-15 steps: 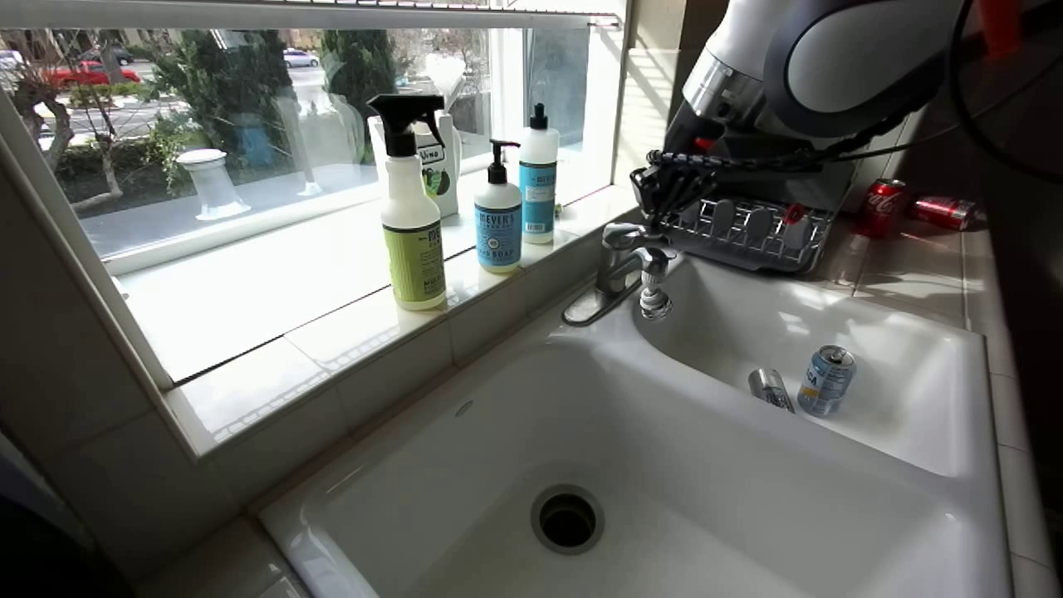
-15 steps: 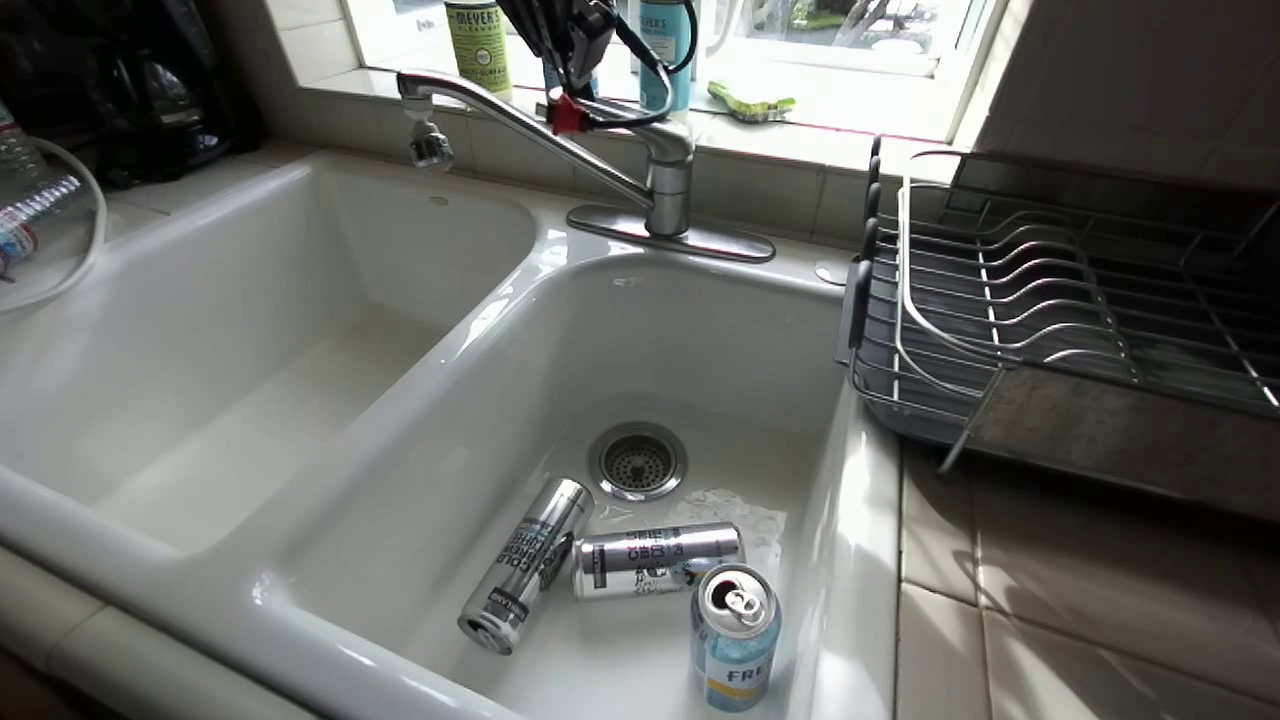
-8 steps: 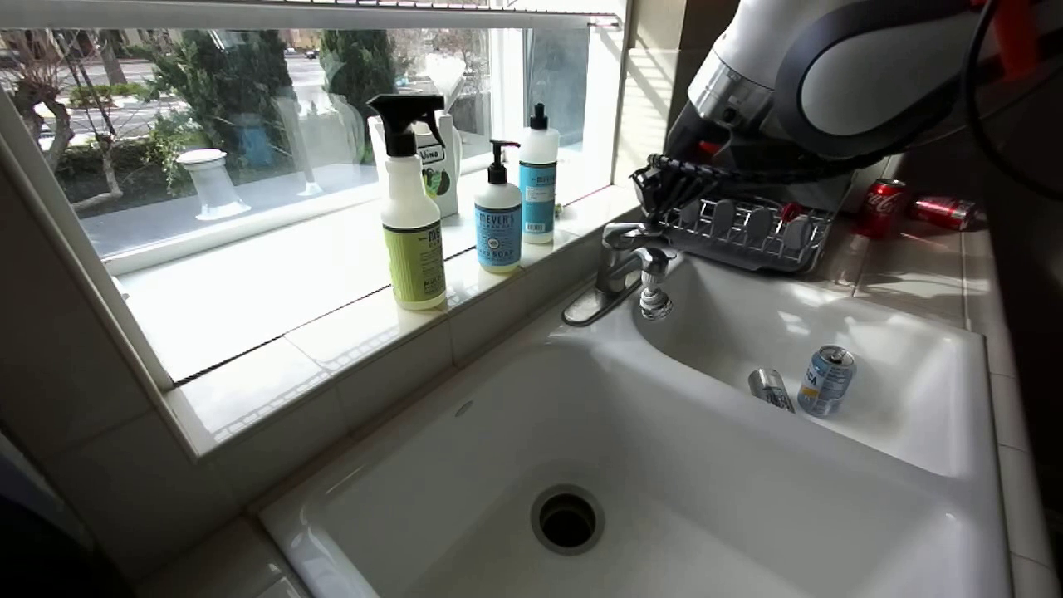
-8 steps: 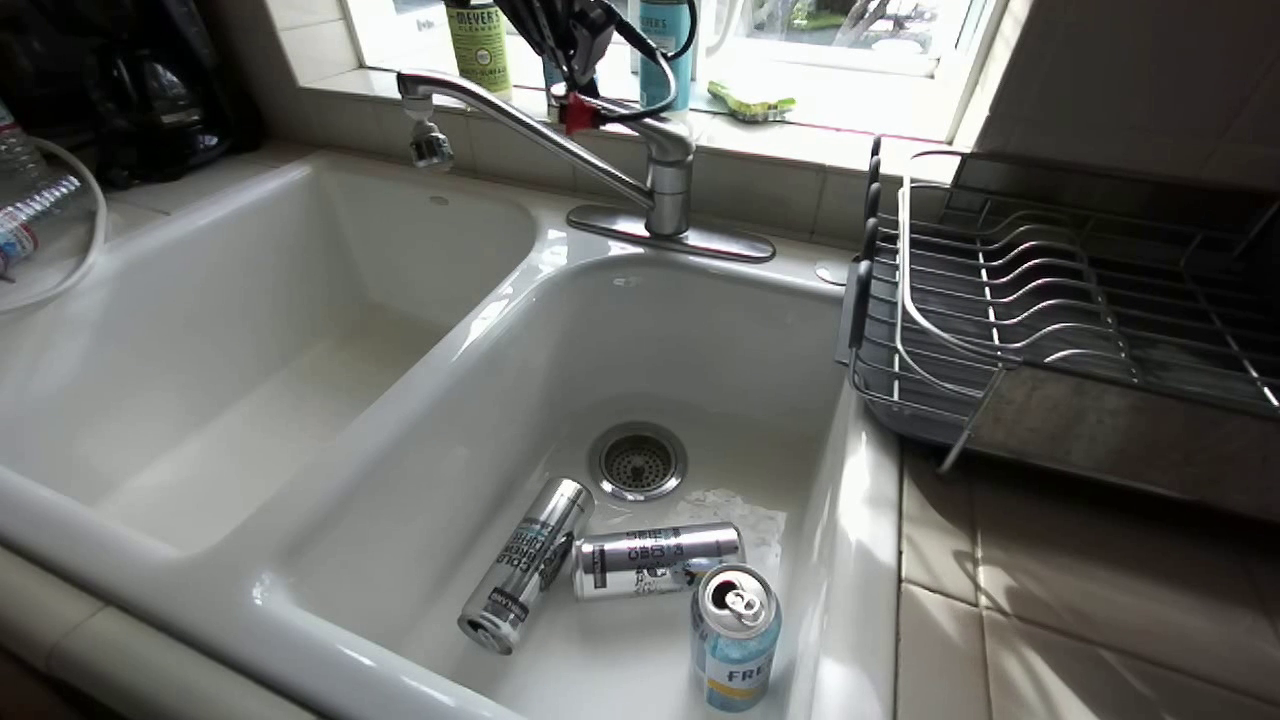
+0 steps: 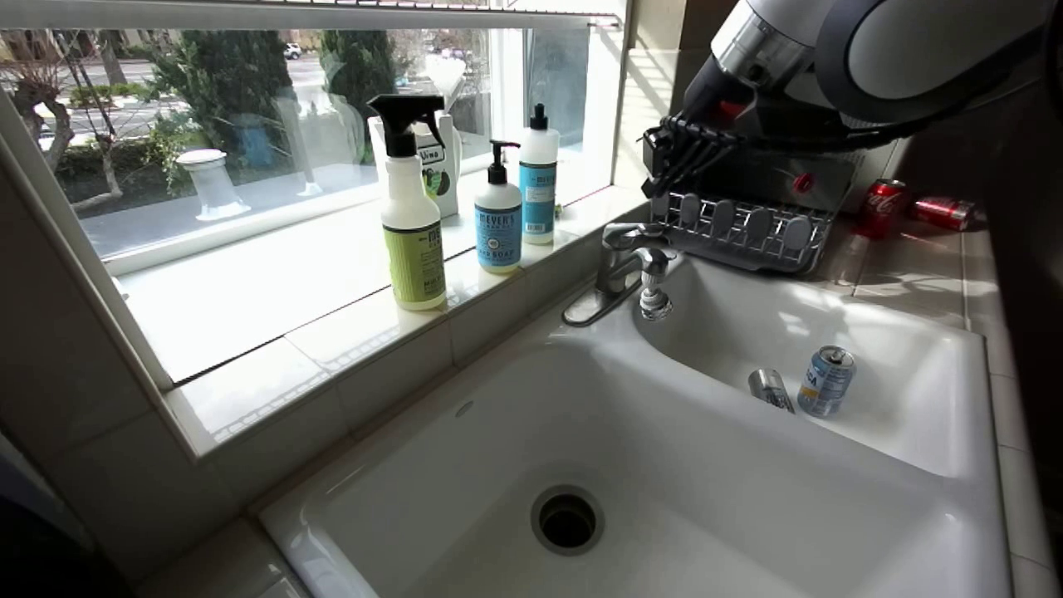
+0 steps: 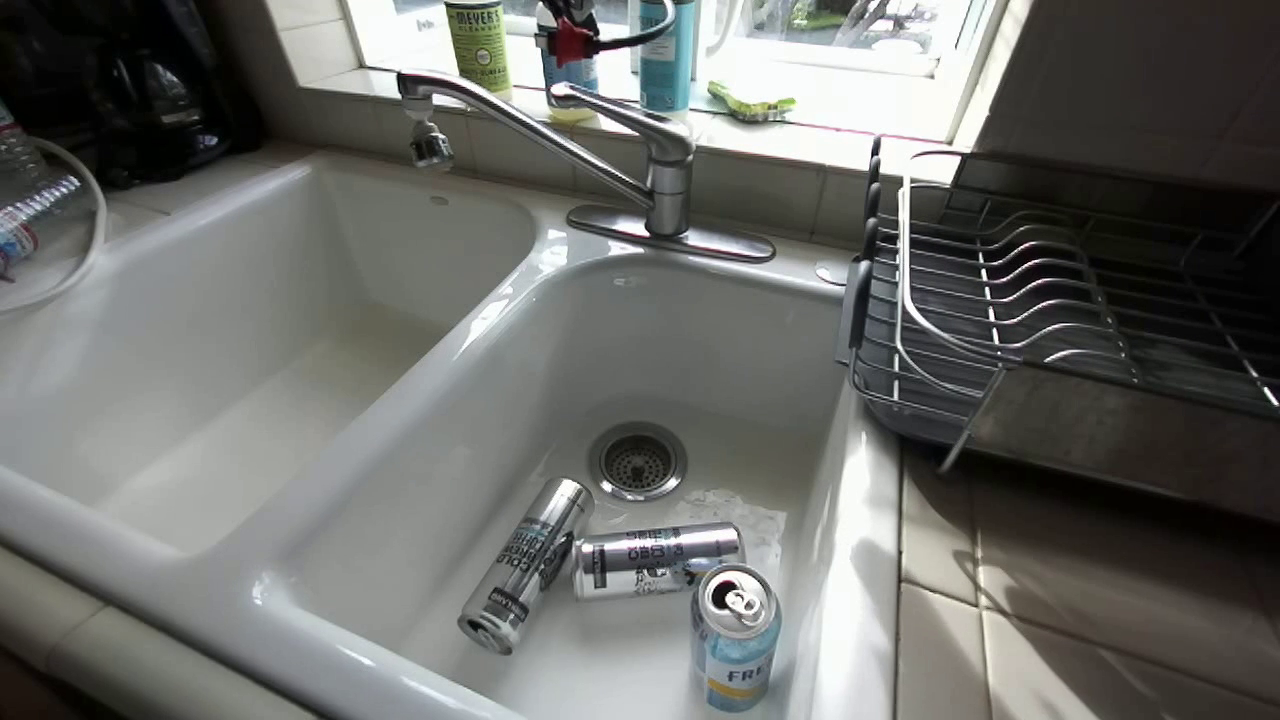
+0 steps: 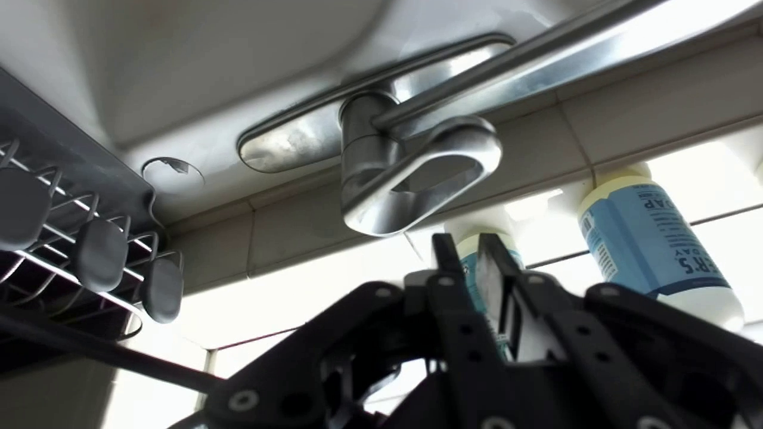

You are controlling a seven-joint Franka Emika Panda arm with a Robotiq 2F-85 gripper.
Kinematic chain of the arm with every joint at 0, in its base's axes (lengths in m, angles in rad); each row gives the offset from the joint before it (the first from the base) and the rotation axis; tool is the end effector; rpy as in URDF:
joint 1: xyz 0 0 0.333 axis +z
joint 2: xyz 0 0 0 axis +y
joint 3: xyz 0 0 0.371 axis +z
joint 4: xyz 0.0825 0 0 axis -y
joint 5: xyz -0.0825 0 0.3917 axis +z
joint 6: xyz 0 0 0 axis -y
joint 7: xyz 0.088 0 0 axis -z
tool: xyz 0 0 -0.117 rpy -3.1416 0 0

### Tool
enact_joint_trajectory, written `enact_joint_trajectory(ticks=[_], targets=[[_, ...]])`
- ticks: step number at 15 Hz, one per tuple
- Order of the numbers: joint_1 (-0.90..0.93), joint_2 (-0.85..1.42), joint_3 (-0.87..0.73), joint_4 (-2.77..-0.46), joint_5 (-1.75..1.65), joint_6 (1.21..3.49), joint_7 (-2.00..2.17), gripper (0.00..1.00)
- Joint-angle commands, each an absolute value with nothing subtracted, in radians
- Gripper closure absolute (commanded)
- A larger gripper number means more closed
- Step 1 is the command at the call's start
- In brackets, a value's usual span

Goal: Close the tap

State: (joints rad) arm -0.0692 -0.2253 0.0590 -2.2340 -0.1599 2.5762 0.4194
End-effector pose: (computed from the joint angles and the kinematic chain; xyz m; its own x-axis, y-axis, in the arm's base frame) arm 0.5244 -0.0012 0.5699 0.7905 -0.2813 0.5441 -0.2911 -0.9541 -0.0705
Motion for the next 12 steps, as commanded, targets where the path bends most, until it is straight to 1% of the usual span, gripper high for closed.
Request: enact_joint_trajectory(ticks=[1,7,8,9,12], targets=[[-0.064,-0.32,0.076,-2.283,-0.152,2.538,0.418,0.53],[-0.008,-0.455,0.083,-2.333,-0.073,2.379,0.323,0.07],[0.003,-0.479,0.085,-2.346,-0.064,2.346,0.304,0.01],[0.013,-0.5,0.085,-2.358,-0.056,2.314,0.284,0.0],[0.045,-0.572,0.084,-2.4,-0.025,2.224,0.224,0.0]])
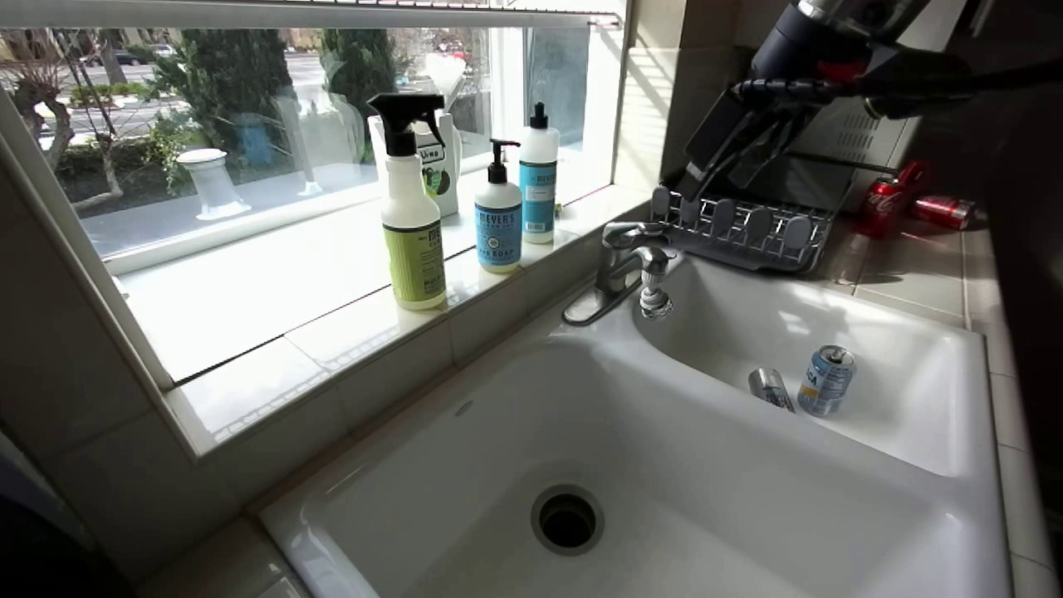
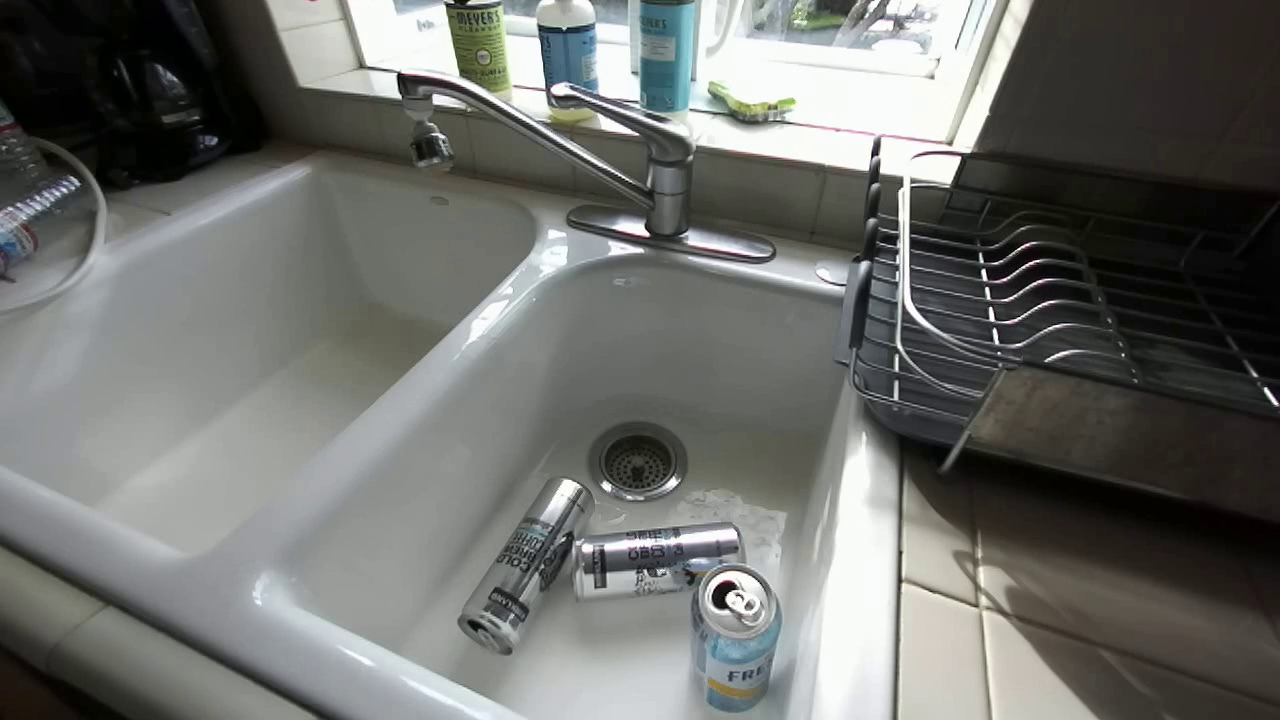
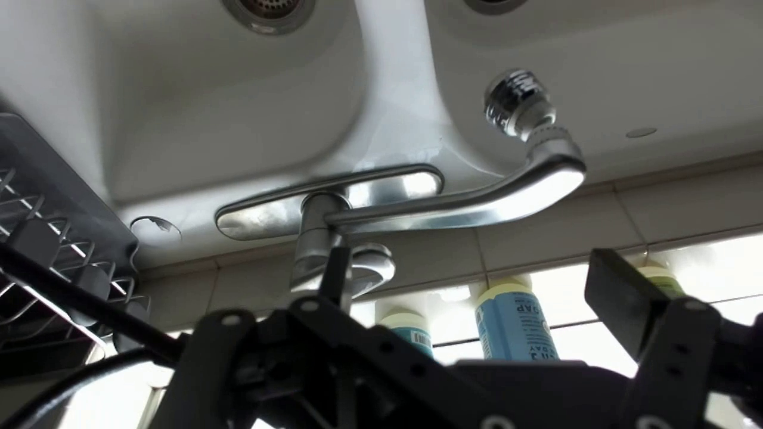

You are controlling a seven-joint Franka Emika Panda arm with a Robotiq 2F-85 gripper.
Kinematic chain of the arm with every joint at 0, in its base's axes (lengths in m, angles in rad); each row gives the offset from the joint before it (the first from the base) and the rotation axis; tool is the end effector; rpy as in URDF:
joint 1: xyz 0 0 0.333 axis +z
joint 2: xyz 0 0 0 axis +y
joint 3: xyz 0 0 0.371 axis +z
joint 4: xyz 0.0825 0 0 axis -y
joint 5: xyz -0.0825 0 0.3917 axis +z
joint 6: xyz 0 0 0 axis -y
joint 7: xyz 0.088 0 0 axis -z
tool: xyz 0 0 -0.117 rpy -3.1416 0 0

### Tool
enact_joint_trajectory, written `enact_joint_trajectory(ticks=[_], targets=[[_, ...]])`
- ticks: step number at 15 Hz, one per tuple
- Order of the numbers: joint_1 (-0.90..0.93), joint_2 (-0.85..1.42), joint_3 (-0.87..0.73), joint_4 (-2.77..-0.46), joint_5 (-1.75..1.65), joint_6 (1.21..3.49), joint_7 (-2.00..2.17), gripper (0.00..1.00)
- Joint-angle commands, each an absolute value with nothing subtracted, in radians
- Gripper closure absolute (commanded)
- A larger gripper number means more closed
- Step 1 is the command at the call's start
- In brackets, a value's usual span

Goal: Close the tap

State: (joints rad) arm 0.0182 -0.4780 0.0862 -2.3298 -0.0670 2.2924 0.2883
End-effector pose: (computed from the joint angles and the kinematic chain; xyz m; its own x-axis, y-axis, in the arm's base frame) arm 0.4290 0.0495 0.6020 0.8900 -0.1407 0.4337 -0.1464 -0.9890 -0.0204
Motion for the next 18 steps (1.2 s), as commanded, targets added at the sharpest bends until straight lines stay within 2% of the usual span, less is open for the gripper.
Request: enact_joint_trajectory(ticks=[1,12,18], targets=[[0.056,-0.597,0.083,-2.415,-0.016,2.199,0.203,0.0],[0.116,-0.818,0.093,-2.527,0.01,2.008,0.096,0.0],[0.103,-0.804,0.101,-2.514,-0.004,2.021,0.105,0.0]])
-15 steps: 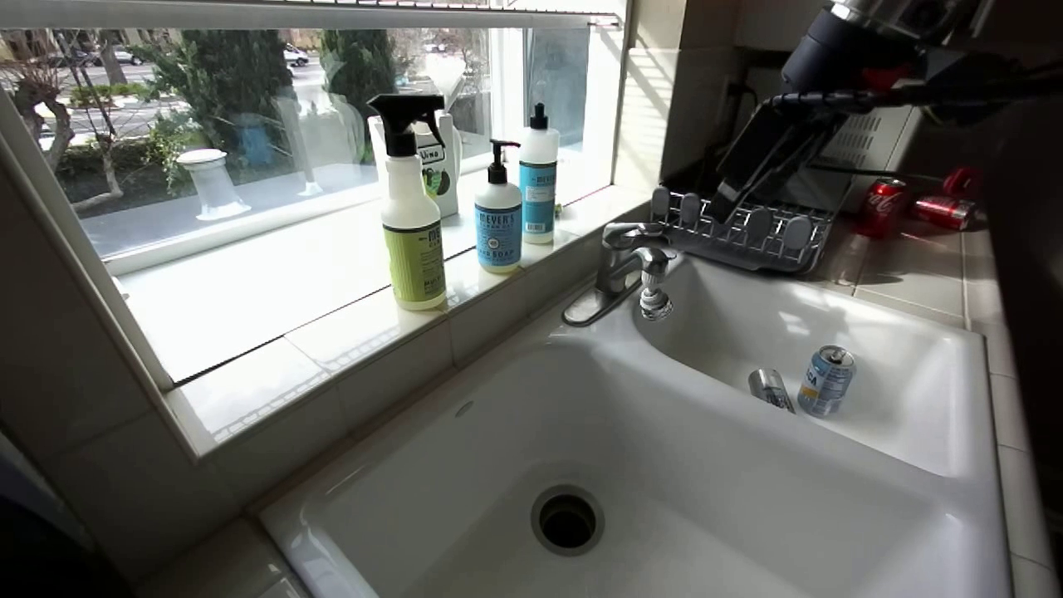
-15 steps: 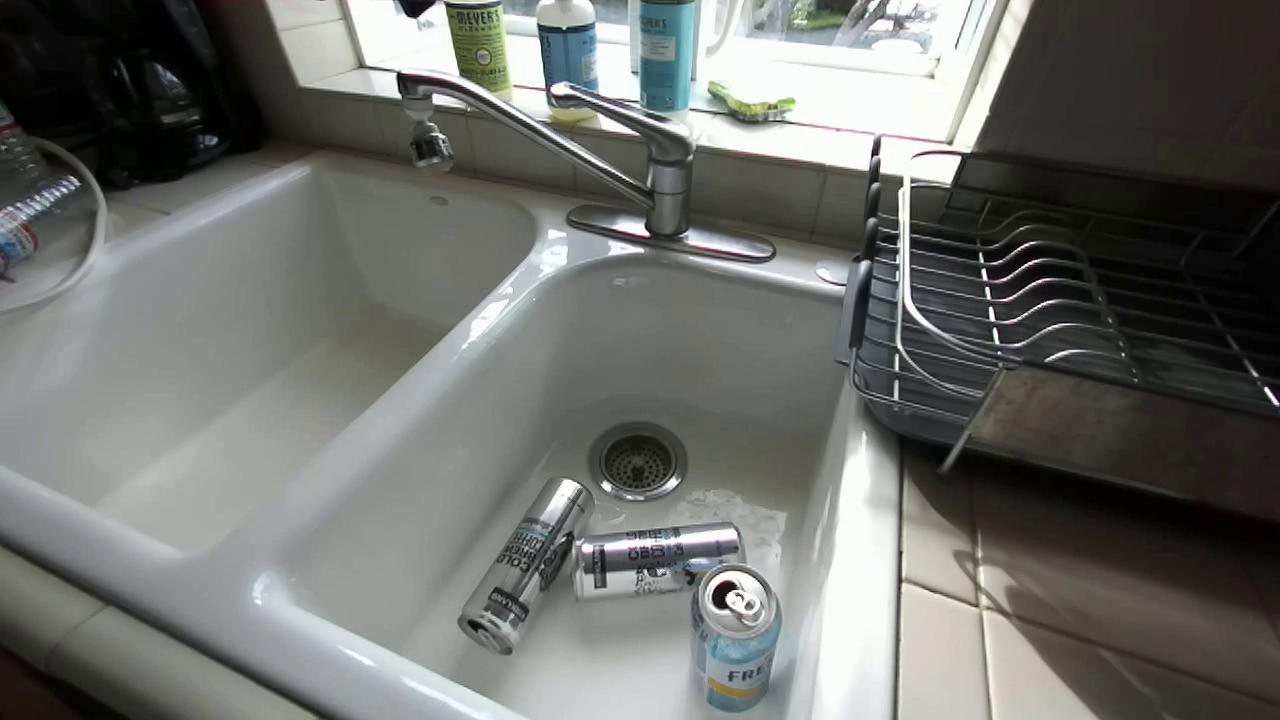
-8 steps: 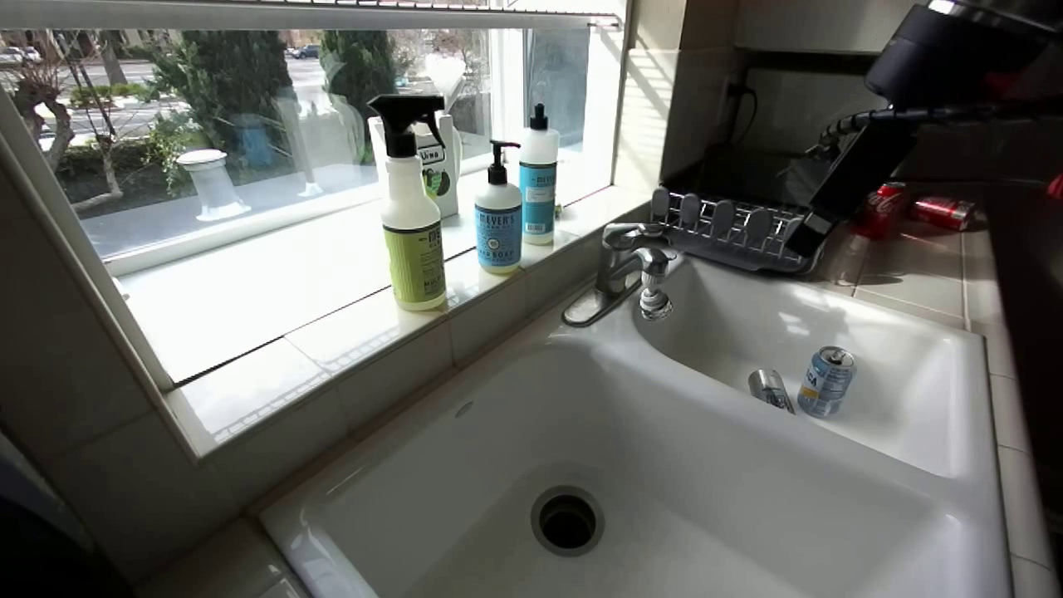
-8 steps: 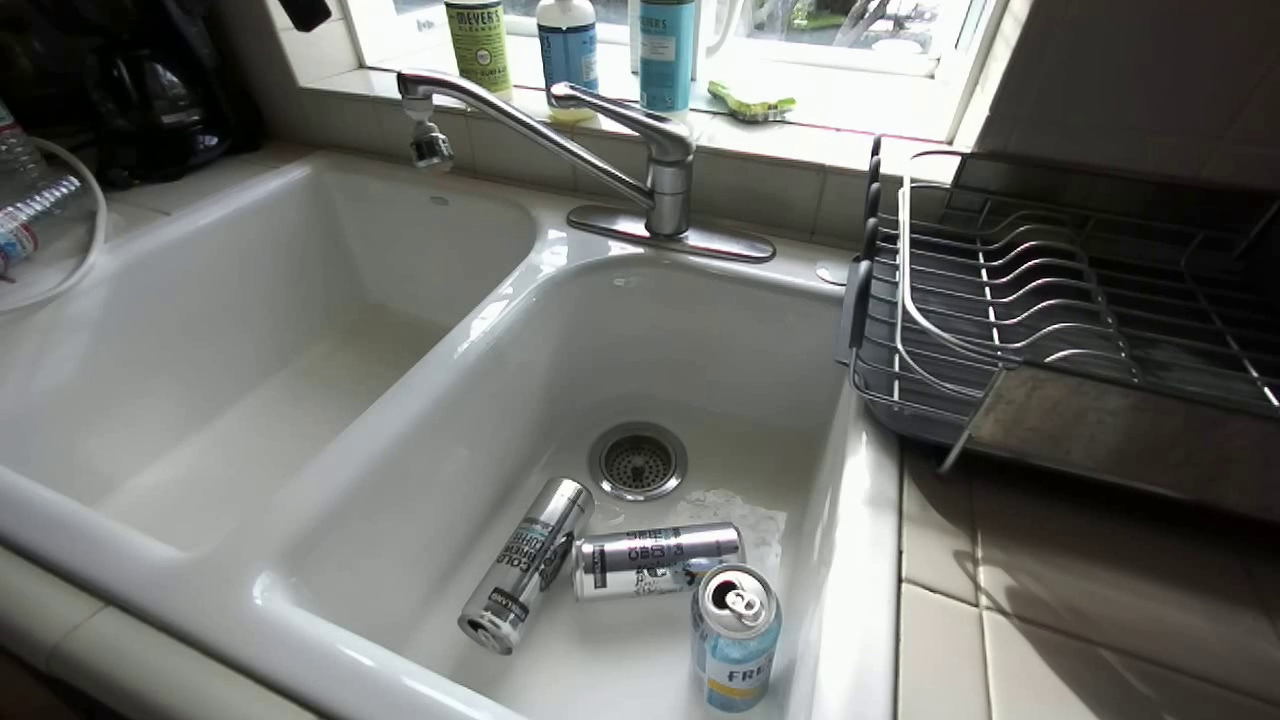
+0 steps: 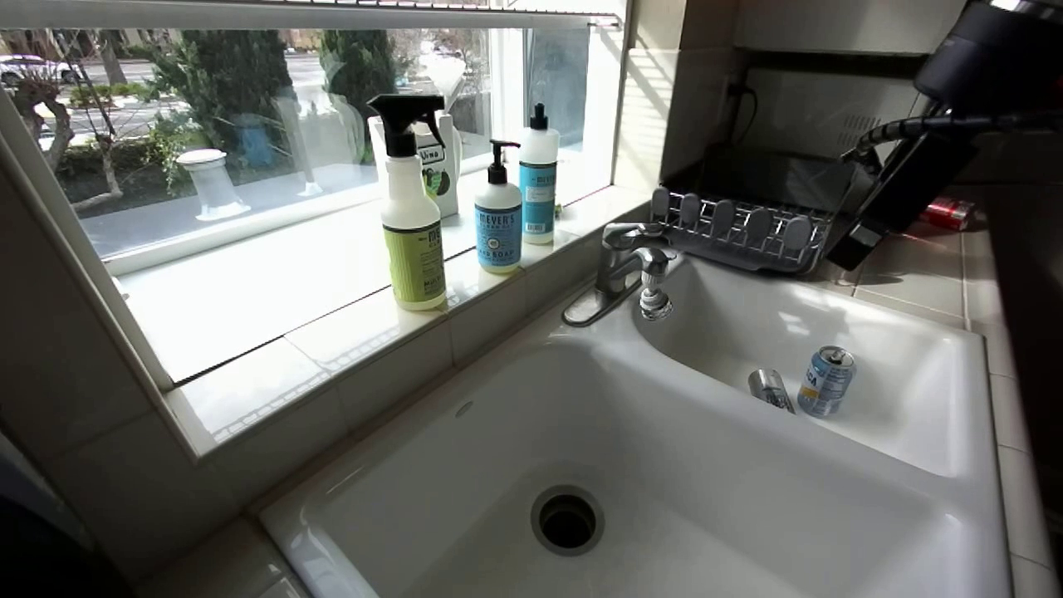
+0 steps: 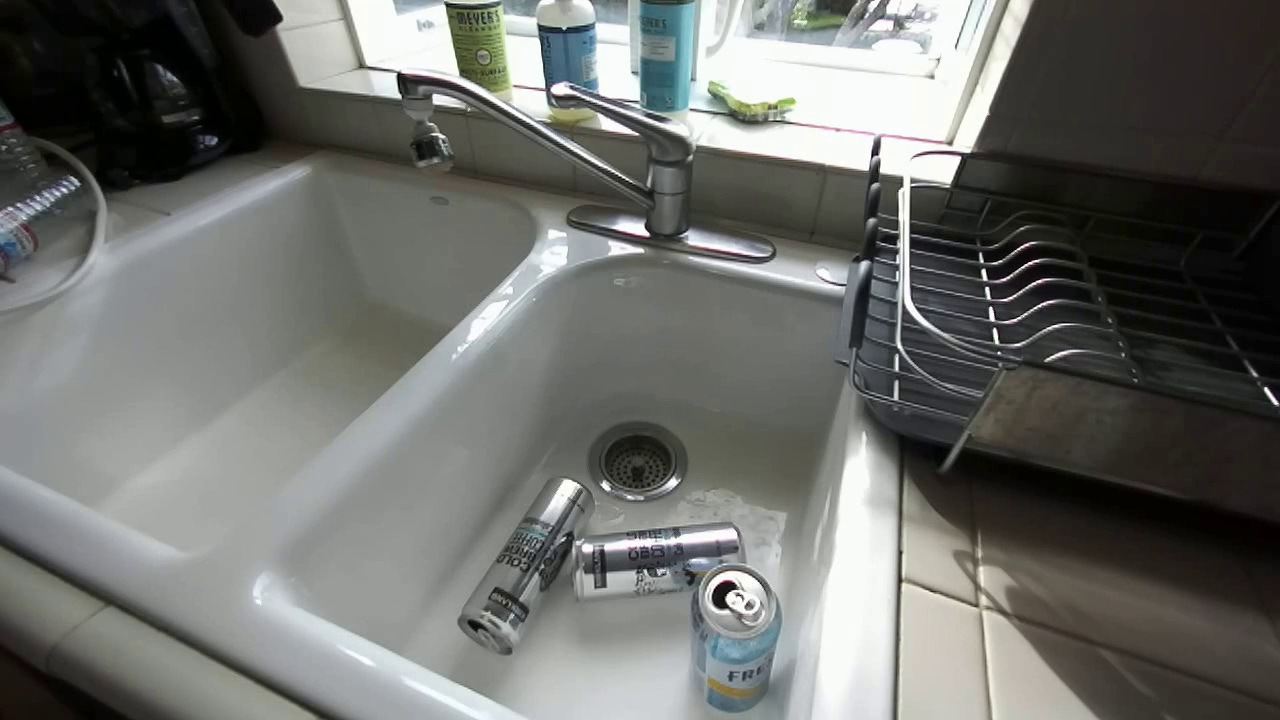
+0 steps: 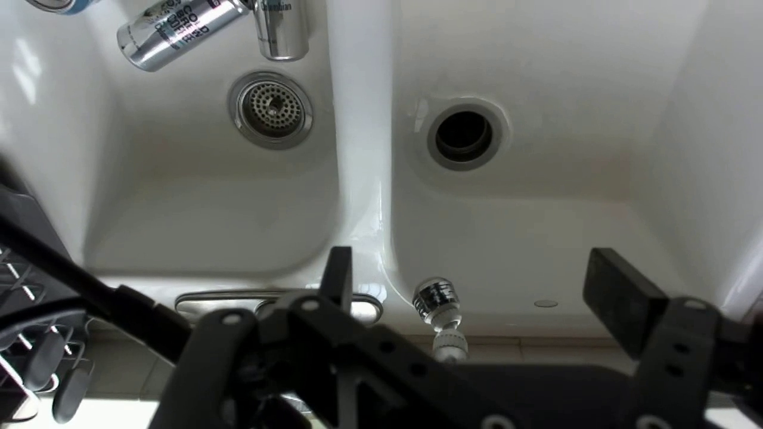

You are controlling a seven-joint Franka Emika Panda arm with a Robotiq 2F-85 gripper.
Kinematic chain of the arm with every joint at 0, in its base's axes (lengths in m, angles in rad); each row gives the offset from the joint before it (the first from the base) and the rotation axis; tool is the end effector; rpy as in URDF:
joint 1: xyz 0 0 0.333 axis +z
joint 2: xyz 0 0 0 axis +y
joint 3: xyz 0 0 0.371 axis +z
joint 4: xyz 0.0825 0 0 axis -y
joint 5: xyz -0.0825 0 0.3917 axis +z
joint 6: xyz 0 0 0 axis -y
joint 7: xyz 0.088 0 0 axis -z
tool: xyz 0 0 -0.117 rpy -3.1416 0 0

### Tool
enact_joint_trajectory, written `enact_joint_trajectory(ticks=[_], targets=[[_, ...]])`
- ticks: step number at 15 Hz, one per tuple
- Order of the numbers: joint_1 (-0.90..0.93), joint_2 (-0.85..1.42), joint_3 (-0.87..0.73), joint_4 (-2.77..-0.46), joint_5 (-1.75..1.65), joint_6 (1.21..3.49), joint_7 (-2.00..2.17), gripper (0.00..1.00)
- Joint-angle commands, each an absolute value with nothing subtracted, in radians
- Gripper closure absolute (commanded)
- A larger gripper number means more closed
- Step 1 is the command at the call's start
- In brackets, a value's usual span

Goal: Close the tap

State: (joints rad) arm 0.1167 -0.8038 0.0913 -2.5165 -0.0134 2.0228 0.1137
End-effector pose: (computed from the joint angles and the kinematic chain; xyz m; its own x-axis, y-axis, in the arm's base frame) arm 0.3017 0.0713 0.5904 0.9474 0.0836 0.3091 0.0735 -0.9963 0.0441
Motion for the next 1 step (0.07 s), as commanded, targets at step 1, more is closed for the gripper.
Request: enact_joint_trajectory(ticks=[1], targets=[[0.103,-0.805,0.101,-2.515,-0.004,2.021,0.105,0.0]])
